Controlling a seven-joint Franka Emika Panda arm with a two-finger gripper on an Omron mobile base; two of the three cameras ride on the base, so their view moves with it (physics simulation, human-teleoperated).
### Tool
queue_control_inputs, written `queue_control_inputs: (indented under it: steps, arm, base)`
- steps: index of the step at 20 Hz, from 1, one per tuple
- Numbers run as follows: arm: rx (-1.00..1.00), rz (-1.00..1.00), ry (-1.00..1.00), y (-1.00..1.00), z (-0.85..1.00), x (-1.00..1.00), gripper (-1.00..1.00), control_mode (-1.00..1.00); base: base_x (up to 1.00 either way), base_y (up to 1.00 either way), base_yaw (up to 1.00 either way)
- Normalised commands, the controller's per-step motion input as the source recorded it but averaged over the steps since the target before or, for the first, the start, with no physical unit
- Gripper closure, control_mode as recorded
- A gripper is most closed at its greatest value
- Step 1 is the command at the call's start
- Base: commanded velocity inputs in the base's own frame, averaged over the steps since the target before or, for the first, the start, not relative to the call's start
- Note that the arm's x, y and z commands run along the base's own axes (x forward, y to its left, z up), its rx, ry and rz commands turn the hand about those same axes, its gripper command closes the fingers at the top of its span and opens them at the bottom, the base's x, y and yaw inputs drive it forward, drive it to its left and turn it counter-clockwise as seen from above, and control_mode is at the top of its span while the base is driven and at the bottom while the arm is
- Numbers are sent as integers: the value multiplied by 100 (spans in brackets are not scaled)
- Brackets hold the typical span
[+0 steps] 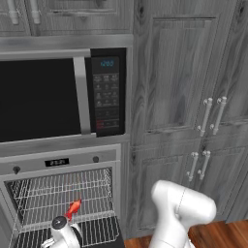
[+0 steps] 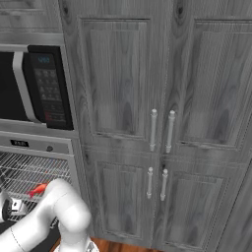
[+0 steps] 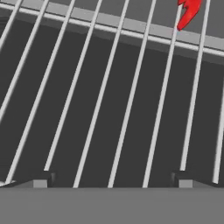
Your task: Take the fish from the oven and place it on the plate on the counter.
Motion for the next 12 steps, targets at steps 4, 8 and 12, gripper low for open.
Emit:
queue_control_inputs:
  steps: [4,8,12]
  arm:
    - [0,3,6,0,-100,-100,-100,-100]
    - [0,3,7,0,-99,-100,-100,-100]
    - [0,3,5,0,-100,-100,-100,-100]
  base:
    - [0,0,0]
    - [0,0,0]
    - [0,0,0]
